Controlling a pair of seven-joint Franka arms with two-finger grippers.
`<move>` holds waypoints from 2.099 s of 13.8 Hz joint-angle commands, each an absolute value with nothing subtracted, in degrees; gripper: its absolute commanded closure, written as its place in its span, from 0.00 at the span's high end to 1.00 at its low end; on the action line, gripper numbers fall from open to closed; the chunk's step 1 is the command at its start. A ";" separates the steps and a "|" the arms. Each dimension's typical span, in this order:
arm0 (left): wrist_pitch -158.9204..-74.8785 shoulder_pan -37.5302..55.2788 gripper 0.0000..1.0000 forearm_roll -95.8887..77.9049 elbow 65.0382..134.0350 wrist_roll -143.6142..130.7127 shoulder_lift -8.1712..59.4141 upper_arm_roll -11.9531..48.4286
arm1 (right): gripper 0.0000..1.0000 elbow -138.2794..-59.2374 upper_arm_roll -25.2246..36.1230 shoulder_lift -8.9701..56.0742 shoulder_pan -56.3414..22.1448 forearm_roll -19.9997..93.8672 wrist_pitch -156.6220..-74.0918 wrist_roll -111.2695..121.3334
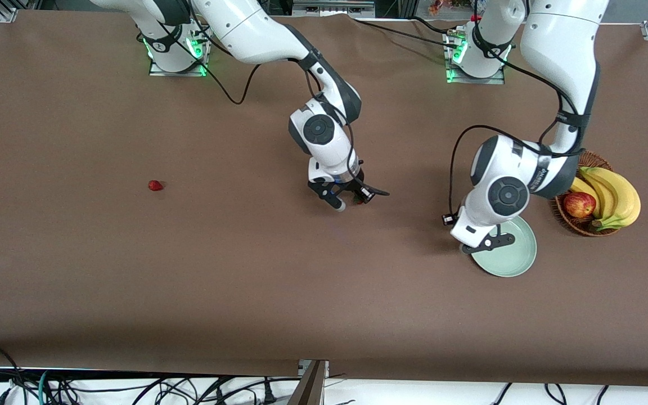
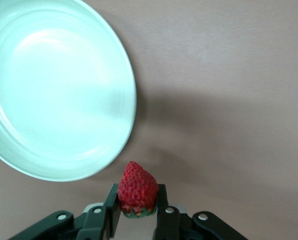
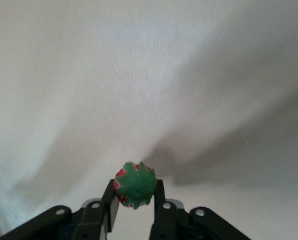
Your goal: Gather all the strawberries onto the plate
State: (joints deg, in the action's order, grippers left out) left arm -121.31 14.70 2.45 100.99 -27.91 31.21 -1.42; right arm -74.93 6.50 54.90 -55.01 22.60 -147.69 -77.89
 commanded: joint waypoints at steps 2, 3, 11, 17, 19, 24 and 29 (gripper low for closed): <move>-121.20 12.13 0.09 3.87 104.49 -22.97 29.18 -0.79 | 1.00 -72.78 8.43 55.11 -54.58 19.53 -143.38 -77.61; -121.29 10.21 0.09 3.87 106.24 -19.63 27.27 -0.79 | 1.00 -72.08 9.48 54.15 -53.80 18.90 -140.57 -76.48; -138.16 1.33 0.50 3.78 118.04 -9.67 23.64 -0.35 | 1.00 -72.33 15.35 45.53 -40.52 18.81 -105.51 -33.83; -127.57 2.02 1.00 2.99 111.03 -9.84 22.42 0.35 | 1.00 -72.86 26.80 45.44 -35.88 18.90 -89.57 -4.69; -118.96 2.02 1.00 2.64 105.76 -10.80 22.41 4.37 | 1.00 -74.87 30.39 45.44 -34.89 18.81 -88.86 3.38; -120.65 2.11 1.00 -4.22 104.76 -38.32 21.45 17.55 | 1.00 -88.20 37.70 42.03 -34.98 19.07 -94.63 19.67; -133.40 7.64 1.00 -3.87 106.70 -67.62 25.91 20.92 | 1.00 -106.77 37.53 34.81 -35.33 19.25 -110.12 22.15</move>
State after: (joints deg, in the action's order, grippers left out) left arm -129.52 5.89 -3.34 106.36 -58.89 23.43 21.23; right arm -98.22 37.97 40.52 -34.02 19.36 -105.93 21.26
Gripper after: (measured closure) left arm 0.000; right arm 0.000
